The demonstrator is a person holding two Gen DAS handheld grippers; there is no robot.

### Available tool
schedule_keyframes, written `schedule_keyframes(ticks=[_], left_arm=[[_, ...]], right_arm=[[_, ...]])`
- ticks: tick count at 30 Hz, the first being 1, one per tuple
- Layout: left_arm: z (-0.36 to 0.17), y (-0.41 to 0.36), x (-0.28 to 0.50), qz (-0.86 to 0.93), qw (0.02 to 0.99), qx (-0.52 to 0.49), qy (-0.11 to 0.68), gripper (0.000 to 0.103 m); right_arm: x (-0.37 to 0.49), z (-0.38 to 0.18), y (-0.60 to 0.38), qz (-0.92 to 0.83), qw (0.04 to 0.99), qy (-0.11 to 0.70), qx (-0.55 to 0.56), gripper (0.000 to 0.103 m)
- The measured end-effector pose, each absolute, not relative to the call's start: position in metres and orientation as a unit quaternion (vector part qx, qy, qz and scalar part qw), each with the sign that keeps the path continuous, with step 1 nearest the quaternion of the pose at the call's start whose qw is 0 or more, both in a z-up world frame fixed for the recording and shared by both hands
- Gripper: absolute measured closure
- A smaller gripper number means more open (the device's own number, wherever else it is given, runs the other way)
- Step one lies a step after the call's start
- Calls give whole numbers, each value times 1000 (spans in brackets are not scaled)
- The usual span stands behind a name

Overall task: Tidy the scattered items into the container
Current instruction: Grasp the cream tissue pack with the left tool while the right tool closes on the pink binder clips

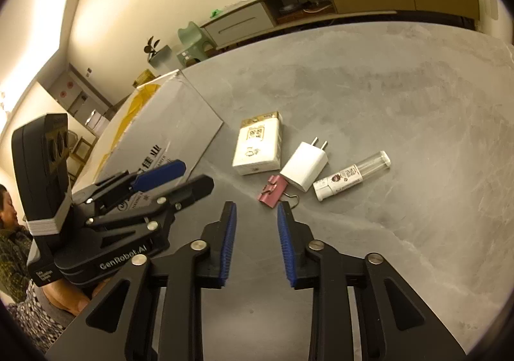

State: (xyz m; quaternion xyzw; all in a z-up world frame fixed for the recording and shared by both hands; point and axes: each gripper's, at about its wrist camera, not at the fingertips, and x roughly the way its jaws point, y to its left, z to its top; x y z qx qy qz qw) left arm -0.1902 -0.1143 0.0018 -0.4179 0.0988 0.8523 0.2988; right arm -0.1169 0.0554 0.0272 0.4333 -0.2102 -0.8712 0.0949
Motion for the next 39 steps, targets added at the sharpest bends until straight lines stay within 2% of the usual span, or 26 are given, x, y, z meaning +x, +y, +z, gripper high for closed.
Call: schedule_keyframes(ticks=[6, 21, 26, 32, 34, 39], left_arm=[[-7, -107, -214, 848, 290, -437, 69, 51], [-23, -75, -255, 838, 283, -466, 31, 48], [-35, -61, -264, 841, 271, -467, 43, 48], [-38, -58, -266, 856, 253, -446, 73, 48], [-36, -66, -271, 858, 246, -448, 58, 48], [-38, -71, -278, 857, 244, -451, 48, 48]], right_arm=[[-125, 17, 59, -866, 87, -215, 443, 68], [-150, -3, 49, -860, 99, -214, 452, 68], [-158, -10, 50, -860, 95, -219, 451, 68], [-165, -21, 50, -852, 96, -228, 461, 80], [-166, -22, 51, -851, 97, -231, 462, 88], [-164, -20, 50, -853, 95, -234, 458, 93]])
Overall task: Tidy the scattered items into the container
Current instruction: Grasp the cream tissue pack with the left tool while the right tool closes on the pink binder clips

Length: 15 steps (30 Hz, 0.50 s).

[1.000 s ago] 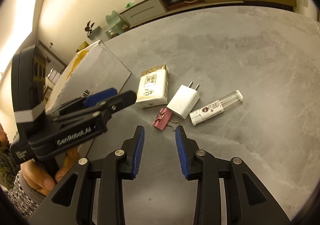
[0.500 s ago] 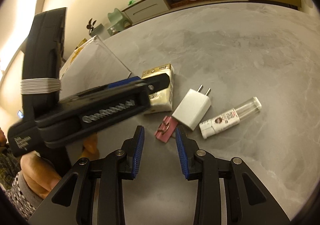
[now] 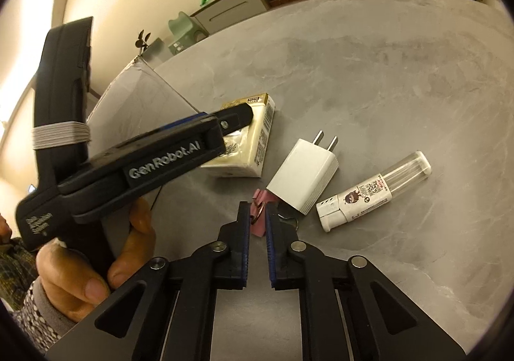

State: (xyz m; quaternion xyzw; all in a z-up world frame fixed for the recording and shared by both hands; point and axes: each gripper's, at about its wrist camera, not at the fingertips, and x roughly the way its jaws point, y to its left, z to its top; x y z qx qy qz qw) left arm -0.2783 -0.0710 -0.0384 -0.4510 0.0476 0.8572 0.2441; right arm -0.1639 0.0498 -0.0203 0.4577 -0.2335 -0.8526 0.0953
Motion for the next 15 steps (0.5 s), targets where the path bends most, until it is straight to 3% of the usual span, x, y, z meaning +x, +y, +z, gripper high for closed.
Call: schedule_keyframes(ticks=[9, 14, 15], left_arm=[[-43, -63, -274, 857, 255, -442, 65, 45], [-50, -58, -272, 850, 258, -450, 87, 45], [-53, -58, -272, 849, 255, -454, 91, 49]], right_arm=[[-161, -22, 46, -852, 96, -234, 458, 89], [-159, -21, 41, -850, 100, -229, 464, 96], [-157, -19, 39, -850, 100, -227, 464, 97]])
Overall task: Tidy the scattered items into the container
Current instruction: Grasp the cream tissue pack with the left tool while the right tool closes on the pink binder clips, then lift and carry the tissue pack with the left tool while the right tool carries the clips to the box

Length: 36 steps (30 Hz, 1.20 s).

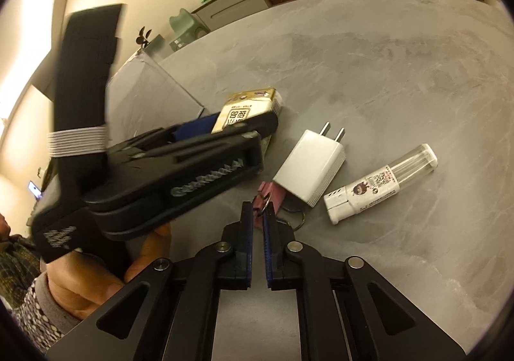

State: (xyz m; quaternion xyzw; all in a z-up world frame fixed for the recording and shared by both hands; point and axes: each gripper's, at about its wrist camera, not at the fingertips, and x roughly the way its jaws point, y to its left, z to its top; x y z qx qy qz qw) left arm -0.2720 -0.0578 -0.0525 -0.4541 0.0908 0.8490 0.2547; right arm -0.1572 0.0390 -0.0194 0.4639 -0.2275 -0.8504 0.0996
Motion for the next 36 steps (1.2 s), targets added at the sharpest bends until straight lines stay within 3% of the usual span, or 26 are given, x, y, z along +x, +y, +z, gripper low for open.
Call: schedule_keyframes(ticks=[8, 11, 15, 20, 23, 24, 27, 36], left_arm=[[-54, -72, -268, 851, 235, -463, 83, 51], [-54, -82, -267, 852, 224, -467, 75, 51], [-53, -96, -261, 851, 215, -475, 69, 51], [-51, -110, -248, 847, 208, -484, 73, 51], [-50, -117, -234, 845, 208, -485, 87, 51], [-50, -121, -230, 845, 208, -485, 87, 51], [-47, -131, -223, 844, 211, -487, 75, 51], [-50, -138, -216, 841, 216, -493, 60, 51]], right_arm=[[-156, -17, 38, -854, 97, -212, 465, 93], [-161, -19, 40, -854, 91, -214, 465, 87], [-161, -24, 42, -853, 97, -220, 464, 95], [-136, -22, 33, -816, 131, -291, 483, 95], [-119, -17, 20, -821, 138, -256, 492, 81], [-119, -12, 18, -830, 137, -229, 491, 67], [-119, 7, 15, -877, 92, -120, 455, 56], [-156, -8, 7, -879, 125, -47, 458, 54]])
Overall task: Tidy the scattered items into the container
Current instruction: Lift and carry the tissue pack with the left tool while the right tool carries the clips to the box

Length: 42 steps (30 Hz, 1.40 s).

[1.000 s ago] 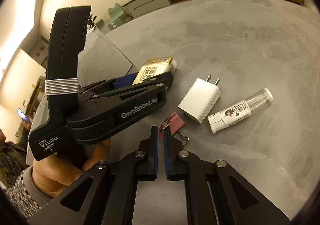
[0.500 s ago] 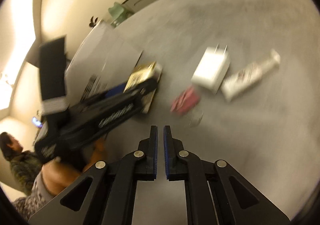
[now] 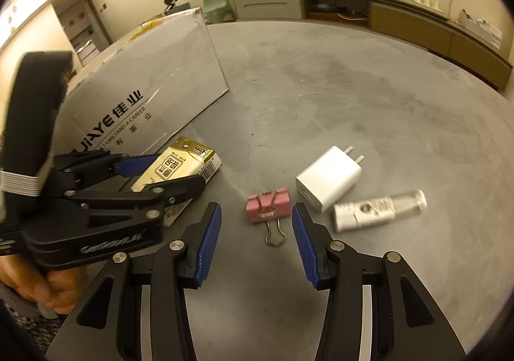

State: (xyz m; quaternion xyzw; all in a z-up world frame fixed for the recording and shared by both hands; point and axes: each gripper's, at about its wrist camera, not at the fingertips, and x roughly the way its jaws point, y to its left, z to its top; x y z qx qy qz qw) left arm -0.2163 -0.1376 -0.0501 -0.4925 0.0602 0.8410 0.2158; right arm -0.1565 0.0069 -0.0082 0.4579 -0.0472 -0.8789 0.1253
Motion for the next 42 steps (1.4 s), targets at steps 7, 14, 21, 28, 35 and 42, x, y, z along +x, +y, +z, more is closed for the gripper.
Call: schedule_keyframes(ticks=[7, 14, 21, 28, 35, 42], left_arm=[[-51, -138, -218, 840, 220, -492, 53, 51], [-50, -141, -216, 841, 219, -492, 49, 51], [-50, -141, -216, 843, 217, -490, 51, 51], [-49, -145, -216, 842, 217, -490, 52, 51], [-37, -156, -210, 847, 220, -482, 48, 51], [-21, -159, -196, 852, 232, -466, 56, 51]], right_arm=[[-170, -24, 7, -880, 126, -32, 457, 54], [-170, -22, 7, -874, 134, -43, 466, 62], [-160, -13, -6, -860, 160, -53, 481, 63], [-162, -14, -10, -861, 181, -1, 475, 52], [-157, -13, -28, -860, 215, 53, 461, 52], [-162, -16, -30, -860, 195, 51, 468, 68]])
